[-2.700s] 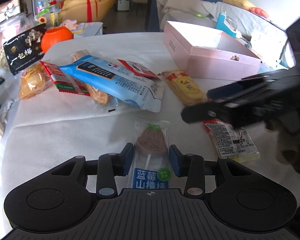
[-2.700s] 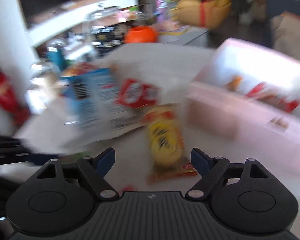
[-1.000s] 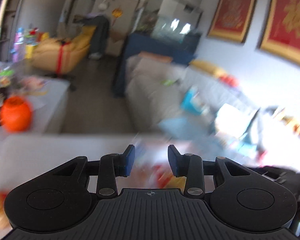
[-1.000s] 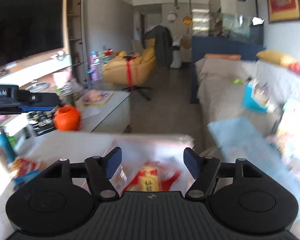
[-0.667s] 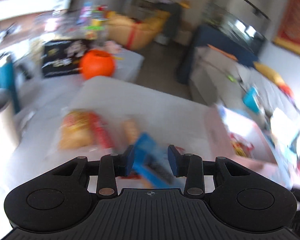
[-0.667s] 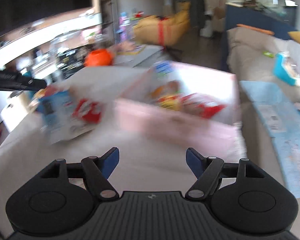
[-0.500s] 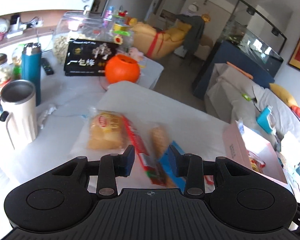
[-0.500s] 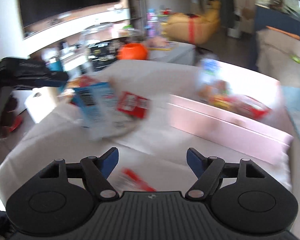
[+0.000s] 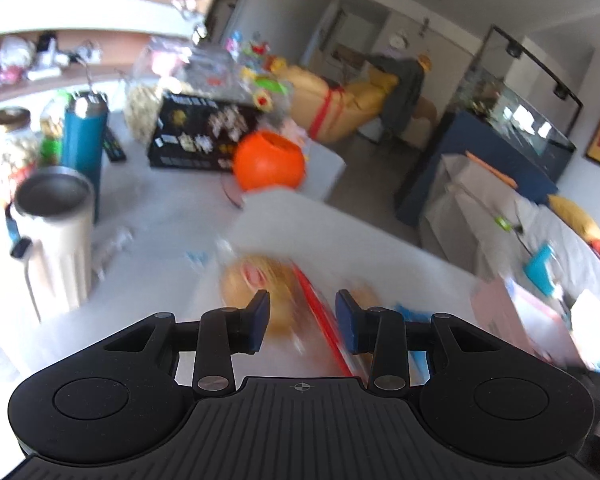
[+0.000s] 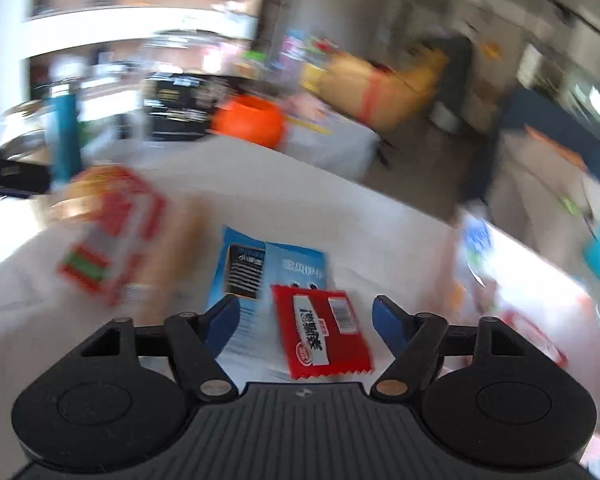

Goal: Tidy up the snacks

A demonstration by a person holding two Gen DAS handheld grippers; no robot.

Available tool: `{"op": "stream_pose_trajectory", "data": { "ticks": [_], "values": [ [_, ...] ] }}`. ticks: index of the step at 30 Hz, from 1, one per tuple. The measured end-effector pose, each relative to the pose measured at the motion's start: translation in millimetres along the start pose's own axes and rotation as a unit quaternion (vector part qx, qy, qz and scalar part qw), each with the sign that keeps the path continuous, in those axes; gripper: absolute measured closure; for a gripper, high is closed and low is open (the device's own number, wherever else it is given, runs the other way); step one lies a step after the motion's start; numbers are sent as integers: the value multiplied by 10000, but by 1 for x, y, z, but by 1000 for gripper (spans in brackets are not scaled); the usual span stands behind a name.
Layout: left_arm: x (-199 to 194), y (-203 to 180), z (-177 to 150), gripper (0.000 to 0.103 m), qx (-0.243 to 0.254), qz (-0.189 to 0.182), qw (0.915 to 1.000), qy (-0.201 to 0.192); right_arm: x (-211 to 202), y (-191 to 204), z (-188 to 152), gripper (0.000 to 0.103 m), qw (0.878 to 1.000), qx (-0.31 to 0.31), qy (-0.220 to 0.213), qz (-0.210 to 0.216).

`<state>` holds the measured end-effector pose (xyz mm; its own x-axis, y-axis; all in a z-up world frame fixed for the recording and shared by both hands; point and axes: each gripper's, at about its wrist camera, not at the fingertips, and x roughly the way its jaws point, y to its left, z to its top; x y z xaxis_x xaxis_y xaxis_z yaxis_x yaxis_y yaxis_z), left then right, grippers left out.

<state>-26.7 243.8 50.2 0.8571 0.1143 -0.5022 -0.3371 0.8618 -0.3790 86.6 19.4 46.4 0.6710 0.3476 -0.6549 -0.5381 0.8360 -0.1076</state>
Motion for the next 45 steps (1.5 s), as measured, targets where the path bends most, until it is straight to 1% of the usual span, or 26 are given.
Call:
{"op": "stream_pose_trajectory", "data": {
  "ticks": [2, 4, 5, 7, 9, 10, 11, 13, 17, 19, 22, 23, 24, 25, 26, 27, 29, 30, 31, 34, 35, 37, 38, 39, 43, 45],
  "values": [
    [14, 5, 9, 63, -14, 181, 9998, -72, -13, -14, -7, 30, 9979, 333, 90, 553],
    [35, 10, 16, 63, -33, 327, 9994, 53, -31, -20, -20, 29, 9950, 435, 121, 888],
    [47, 12, 17, 63, -72, 379, 9990, 213, -40, -22, -29, 28, 9937, 444, 142, 1017],
    [61, 9, 14, 60, -148, 321, 9980, 516, -56, -24, -48, 27, 9916, 424, 230, 1201],
    [63, -6, 5, 59, 123, 235, 9982, 531, -72, -26, -68, 25, 9909, 346, 301, 1266],
    [64, -16, 0, 59, 288, 131, 9977, 592, -78, -26, -78, 25, 9913, 265, 336, 1244],
    [65, -26, -5, 56, 435, -11, 9968, 663, -83, -26, -85, 25, 9921, 176, 367, 1188],
    [67, -41, -12, 54, 654, -255, 9942, 819, -85, -25, -90, 25, 9945, 76, 344, 985],
    [64, -61, -18, 54, 925, -605, 9885, 1031, -78, -43, -82, 25, 9960, 490, 171, 724],
    [53, -65, -16, 55, 944, -642, 9894, 896, -74, -48, -82, 25, 9965, 618, 88, 551],
    [31, -76, -5, 55, 1077, -656, 9912, 390, -69, -46, -92, 25, 9981, 522, 73, 324],
    [27, -82, 0, 55, 1122, -766, 9903, 303, -67, -46, -97, 25, 9983, 486, 100, 306],
    [26, -91, 4, 55, 1169, -943, 9881, 319, -64, -46, -100, 25, 9983, 470, 132, 310],
    [29, -102, 6, 55, 1213, -1171, 9846, 455, -62, -46, -105, 25, 9982, 481, 161, 332],
    [36, -112, 7, 55, 1229, -1433, 9794, 710, -58, -48, -107, 24, 9978, 530, 157, 358],
    [49, -123, 5, 55, 1185, -1714, 9719, 1091, -57, -50, -107, 24, 9974, 604, 101, 386],
    [74, -142, -4, 55, 1018, -2010, 9600, 1665, -59, -55, -108, 24, 9963, 740, 40, 427],
    [86, -152, -10, 55, 993, -2004, 9570, 1847, -61, -56, -110, 24, 9958, 813, 15, 415],
    [96, -160, -14, 55, 1004, -1906, 9574, 1925, -61, -59, -112, 24, 9950, 903, 4, 433],
    [125, -177, -22, 56, 983, -1624, 9620, 1962, -63, -65, -114, 24, 9926, 1109, -67, 489],
    [133, -181, -24, 59, 953, -1604, 9613, 2025, -64, -66, -115, 24, 9921, 1154, -78, 495],
    [143, -190, -32, 69, 1025, -1609, 9578, 2151, -64, -67, -115, 24, 9915, 1193, -92, 517],
    [146, -194, -36, 79, 1119, -1591, 9563, 2182, -64, -66, -114, 24, 9914, 1198, -96, 514],
    [146, -197, -42, 84, 1217, -1577, 9546, 2214, -64, -66, -114, 24, 9914, 1199, -100, 512],
    [140, -185, -50, 86, 1170, -1774, 9517, 2216, -65, -66, -115, 24, 9909, 1235, -117, 517],
    [130, -182, -54, 87, 1264, -1758, 9522, 2156, -65, -66, -114, 24, 9908, 1249, -119, 504]
  ]
}}
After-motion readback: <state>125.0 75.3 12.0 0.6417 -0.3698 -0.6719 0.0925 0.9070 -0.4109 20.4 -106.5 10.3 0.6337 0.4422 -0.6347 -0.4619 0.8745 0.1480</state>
